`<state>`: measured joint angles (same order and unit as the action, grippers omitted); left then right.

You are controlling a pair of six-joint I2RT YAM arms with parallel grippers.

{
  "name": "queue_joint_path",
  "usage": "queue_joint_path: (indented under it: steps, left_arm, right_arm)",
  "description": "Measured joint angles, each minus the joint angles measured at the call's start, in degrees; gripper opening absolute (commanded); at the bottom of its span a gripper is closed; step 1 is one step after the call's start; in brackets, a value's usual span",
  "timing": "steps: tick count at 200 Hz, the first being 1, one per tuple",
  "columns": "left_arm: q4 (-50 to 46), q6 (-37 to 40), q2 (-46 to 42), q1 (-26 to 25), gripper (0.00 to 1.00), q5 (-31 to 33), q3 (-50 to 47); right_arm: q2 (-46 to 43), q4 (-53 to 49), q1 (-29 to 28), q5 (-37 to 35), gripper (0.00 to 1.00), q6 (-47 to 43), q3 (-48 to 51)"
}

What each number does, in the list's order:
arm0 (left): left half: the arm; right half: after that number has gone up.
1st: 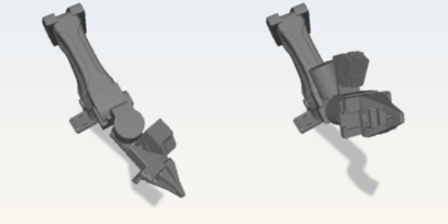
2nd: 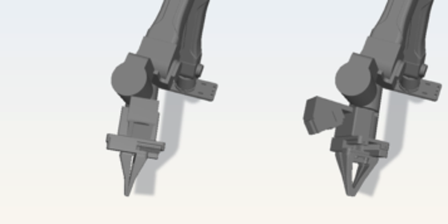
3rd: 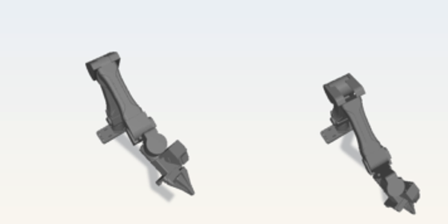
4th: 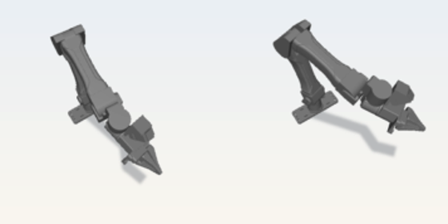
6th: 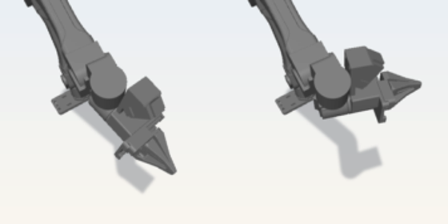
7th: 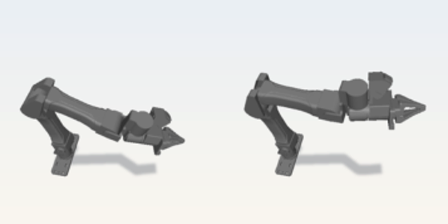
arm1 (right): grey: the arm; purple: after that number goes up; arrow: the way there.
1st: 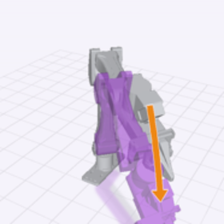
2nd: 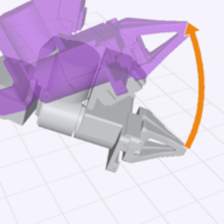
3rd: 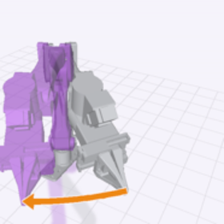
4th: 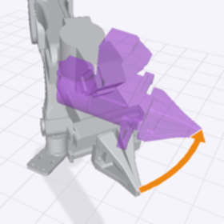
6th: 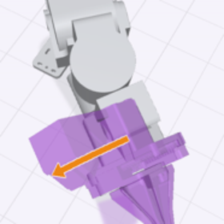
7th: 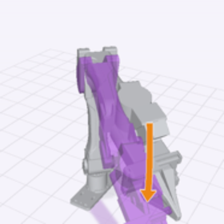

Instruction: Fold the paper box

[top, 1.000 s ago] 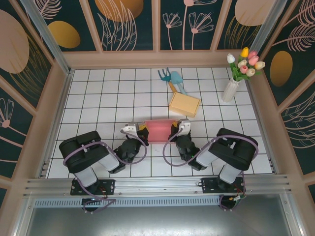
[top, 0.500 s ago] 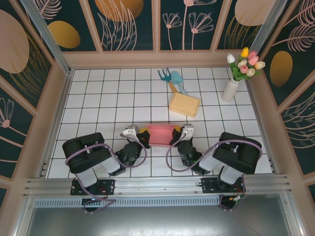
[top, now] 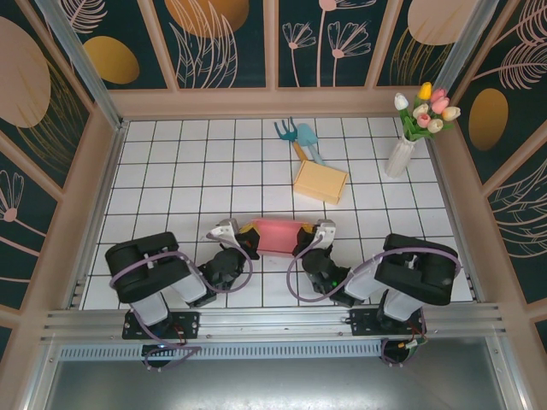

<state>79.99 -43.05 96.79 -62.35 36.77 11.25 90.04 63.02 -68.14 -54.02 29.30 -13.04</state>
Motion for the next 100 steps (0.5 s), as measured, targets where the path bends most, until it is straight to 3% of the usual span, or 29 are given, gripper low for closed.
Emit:
queue_joint_path:
  steps: [34, 100]
  left_arm:
    - [-6.8, 2.0, -4.1, -0.5, 0.0, 1.2, 0.0]
    - [-5.4, 5.2, -1.3, -0.5, 0.0, 5.5, 1.2]
  right_arm:
    - [-4.4, -10.9, -0.6, 0.9, 0.19, 2.6, -1.0]
    - [-14.7, -28.2, -1.2, 7.9, 0.39, 5.9, -1.1]
